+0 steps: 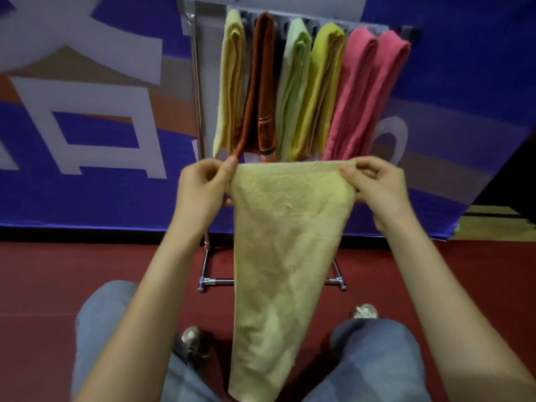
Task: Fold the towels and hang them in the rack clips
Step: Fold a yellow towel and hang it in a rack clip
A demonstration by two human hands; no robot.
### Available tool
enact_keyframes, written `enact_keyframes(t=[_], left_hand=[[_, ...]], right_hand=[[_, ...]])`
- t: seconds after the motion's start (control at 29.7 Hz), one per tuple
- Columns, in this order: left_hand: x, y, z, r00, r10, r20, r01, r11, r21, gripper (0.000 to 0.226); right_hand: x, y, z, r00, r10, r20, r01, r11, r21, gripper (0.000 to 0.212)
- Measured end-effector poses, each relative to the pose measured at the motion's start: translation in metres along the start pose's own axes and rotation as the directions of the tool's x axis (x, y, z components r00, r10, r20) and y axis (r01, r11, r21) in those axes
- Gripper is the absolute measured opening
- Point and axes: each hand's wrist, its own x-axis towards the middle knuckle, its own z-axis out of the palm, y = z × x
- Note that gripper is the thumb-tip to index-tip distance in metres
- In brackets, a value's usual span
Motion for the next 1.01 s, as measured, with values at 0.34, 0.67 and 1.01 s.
enact_keyframes(t=[0.34, 0.67, 1.01], left_hand=[[-0.016, -0.061, 0.032, 0.971, -0.212, -0.110, 0.207, 0.977, -0.053, 0.031], [-0.026, -0.126, 0.069, 0.934, -0.260, -0.244, 0.276, 0.961, 0.033, 0.026], [-0.048, -0.141, 0.106, 0.914, -0.348, -0.208, 0.328, 0.936, -0.125, 0.018]], right_hand=[[-0.005, 0.071, 0.016, 0.958, 0.255, -0.129, -0.249, 0.967, 0.060, 0.021], [-0.009, 0.138, 0.048, 0.890, 0.422, -0.175, -0.406, 0.906, 0.119, 0.019], [-0.043, 0.145, 0.098, 0.900, 0.435, 0.033, -0.430, 0.870, 0.241, 0.015]])
